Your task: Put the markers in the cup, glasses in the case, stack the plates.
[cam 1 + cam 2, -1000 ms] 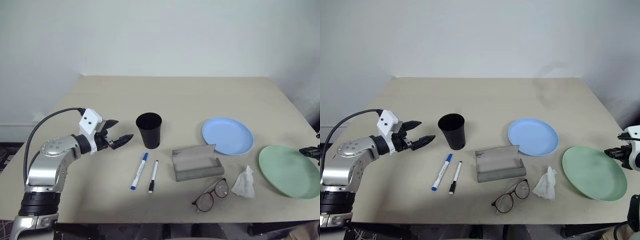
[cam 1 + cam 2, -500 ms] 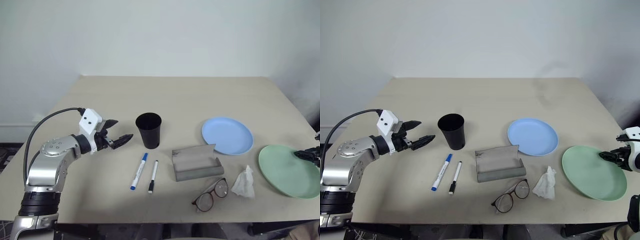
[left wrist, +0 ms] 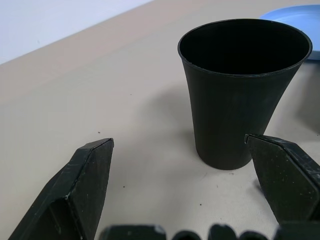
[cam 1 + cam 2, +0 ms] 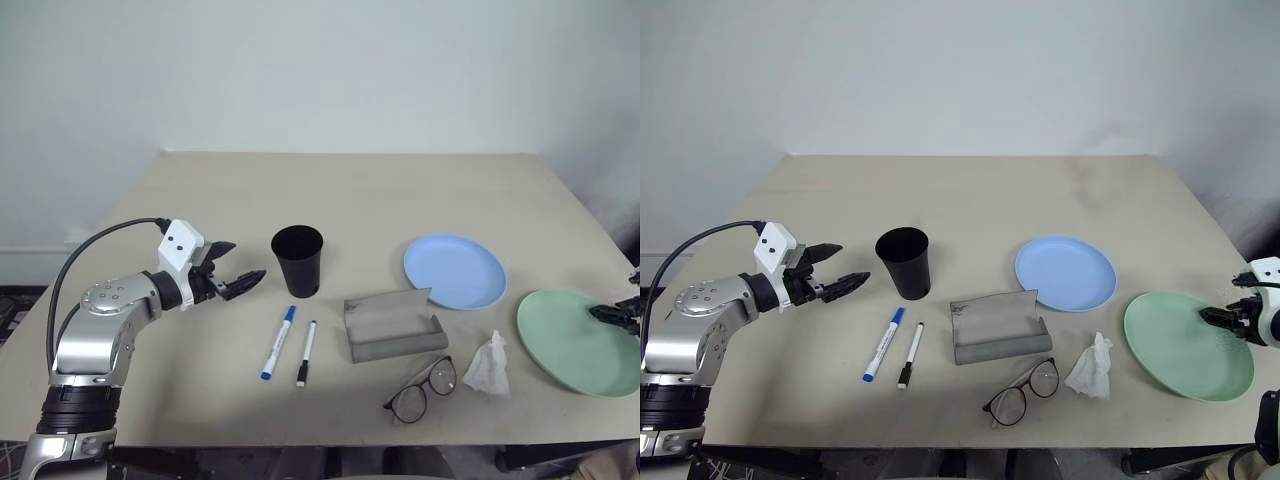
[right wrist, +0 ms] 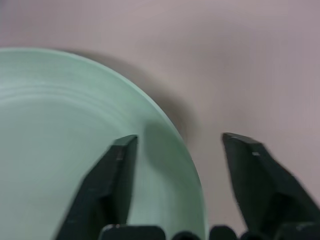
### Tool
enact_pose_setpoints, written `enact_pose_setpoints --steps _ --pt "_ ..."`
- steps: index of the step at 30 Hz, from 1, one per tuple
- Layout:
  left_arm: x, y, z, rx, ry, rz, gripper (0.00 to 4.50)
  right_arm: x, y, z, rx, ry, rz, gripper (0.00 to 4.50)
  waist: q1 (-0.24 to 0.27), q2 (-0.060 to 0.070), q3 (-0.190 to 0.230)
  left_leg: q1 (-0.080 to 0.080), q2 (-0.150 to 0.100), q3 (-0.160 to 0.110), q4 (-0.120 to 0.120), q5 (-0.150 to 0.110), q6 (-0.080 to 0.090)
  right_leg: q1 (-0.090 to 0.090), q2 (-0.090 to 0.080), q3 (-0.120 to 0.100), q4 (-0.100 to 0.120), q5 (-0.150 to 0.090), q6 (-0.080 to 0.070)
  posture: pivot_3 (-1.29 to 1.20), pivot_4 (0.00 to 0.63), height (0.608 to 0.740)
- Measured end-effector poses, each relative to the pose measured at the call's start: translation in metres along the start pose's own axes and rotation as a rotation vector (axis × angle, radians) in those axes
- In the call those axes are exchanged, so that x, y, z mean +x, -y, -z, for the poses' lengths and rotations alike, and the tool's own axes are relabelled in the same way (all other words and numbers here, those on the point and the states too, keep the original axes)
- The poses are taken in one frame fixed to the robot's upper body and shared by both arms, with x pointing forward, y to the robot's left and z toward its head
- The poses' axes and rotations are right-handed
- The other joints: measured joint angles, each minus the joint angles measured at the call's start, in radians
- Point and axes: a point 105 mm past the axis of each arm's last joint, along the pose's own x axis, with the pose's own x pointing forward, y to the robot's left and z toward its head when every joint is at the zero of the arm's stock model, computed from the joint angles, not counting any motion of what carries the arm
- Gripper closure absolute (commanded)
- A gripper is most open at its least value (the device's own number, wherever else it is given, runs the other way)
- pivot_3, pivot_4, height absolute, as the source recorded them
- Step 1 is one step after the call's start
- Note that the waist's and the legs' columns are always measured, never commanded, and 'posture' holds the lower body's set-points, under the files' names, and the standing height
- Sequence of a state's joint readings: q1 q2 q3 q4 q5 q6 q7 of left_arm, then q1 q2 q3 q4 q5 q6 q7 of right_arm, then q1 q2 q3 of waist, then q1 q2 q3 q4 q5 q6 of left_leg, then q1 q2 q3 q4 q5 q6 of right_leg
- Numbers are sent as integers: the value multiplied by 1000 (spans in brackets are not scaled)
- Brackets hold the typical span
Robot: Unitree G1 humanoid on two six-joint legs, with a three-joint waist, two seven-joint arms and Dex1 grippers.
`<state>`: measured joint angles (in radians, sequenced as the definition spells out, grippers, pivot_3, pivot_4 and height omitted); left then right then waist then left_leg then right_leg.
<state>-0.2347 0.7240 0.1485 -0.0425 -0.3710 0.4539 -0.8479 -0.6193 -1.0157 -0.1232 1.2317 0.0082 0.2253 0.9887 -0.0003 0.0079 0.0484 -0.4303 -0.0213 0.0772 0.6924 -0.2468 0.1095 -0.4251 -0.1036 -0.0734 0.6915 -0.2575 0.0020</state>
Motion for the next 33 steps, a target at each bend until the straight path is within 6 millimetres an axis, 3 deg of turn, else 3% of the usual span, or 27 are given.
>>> enact_pose_setpoints --steps 5,14,23,33 --pt "0 0 0 0 -1 0 0 0 1 3 8 -10 1 4477 0 0 0 0 0 0 0 0 0 0 0 0 0 0 0 0 0 700" --pt "0 1 0 -2 -3 0 0 0 -1 1 2 -5 -15 4477 -1 -1 0 1 0 1 2 0 0 1 -2 0 0 1 7 0 0 700" --pt "-1 1 5 -11 -14 -7 0 -1 -3 -3 19 17 -39 4477 -2 0 0 1 0 2 2 0 0 -1 -2 0 0 3 3 0 0 700" --pt "-1 2 5 -8 -14 -6 0 -9 -3 -34 141 160 -72 4477 -1 3 1 0 0 1 1 -1 1 -3 -2 -1 -1 4 2 0 0 700"
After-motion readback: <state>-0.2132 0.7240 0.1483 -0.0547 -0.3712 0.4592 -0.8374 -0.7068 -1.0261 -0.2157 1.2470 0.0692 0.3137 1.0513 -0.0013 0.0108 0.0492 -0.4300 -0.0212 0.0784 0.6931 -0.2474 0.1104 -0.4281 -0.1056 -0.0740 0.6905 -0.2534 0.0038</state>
